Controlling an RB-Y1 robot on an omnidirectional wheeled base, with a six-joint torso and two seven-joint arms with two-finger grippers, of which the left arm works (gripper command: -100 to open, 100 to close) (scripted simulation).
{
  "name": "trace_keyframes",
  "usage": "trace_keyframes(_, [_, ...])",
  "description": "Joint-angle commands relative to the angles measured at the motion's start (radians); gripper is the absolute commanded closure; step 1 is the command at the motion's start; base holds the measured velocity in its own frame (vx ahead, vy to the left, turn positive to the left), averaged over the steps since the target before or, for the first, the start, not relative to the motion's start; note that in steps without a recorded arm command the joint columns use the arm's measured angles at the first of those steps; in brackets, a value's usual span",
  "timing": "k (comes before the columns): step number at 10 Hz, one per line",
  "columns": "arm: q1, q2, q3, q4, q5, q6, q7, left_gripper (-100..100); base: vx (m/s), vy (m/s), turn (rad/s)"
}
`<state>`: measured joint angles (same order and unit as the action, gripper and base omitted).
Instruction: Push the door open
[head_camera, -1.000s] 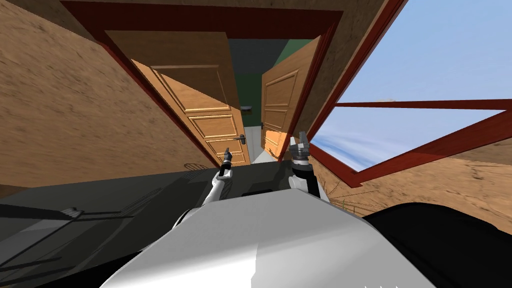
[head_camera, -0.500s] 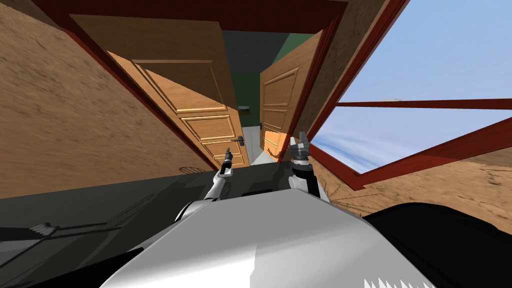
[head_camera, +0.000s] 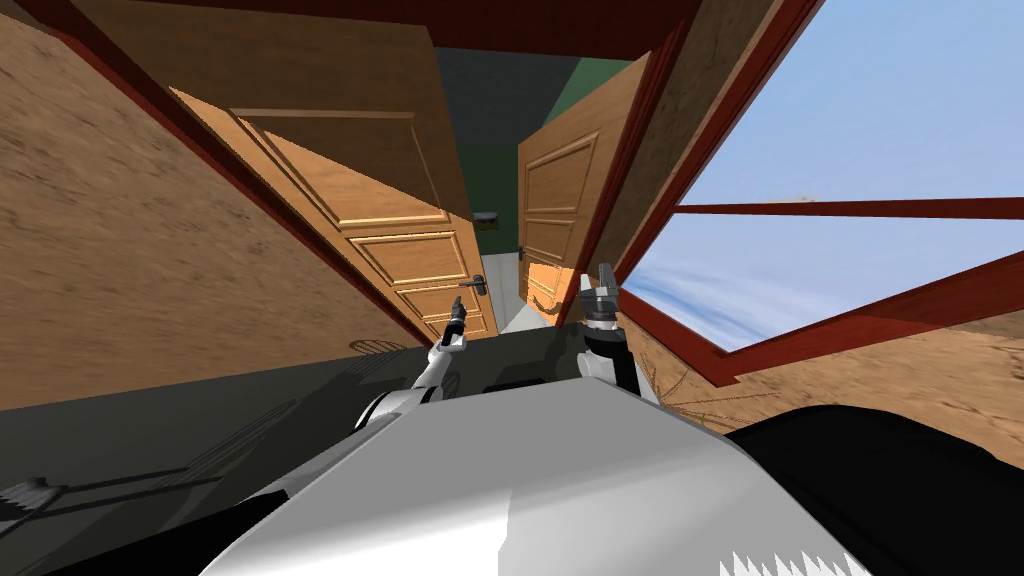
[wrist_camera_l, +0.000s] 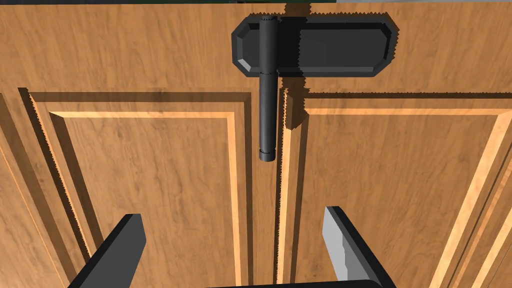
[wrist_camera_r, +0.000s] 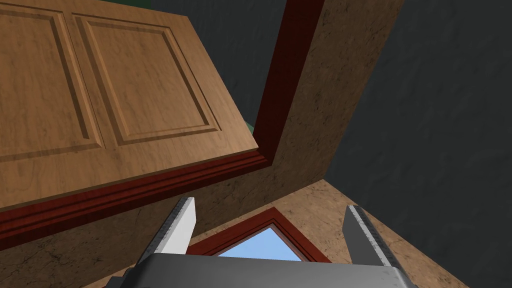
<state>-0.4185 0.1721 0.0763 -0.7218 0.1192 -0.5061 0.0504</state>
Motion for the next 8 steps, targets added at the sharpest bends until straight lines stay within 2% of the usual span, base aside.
trace_keyframes(1, [-0.024,0.004,0.000,0.039,0.004,-0.003,0.001,-100,0.092,0.009,-0.035])
trace_keyframes(6, [-0.087,0.012,0.002,0.149,0.014,-0.012,0.000,-100,0.082,0.003,-0.034])
trace_keyframes(8, [-0.104,0.013,0.002,0.177,0.017,-0.014,0.000,-100,0.083,0.012,-0.023])
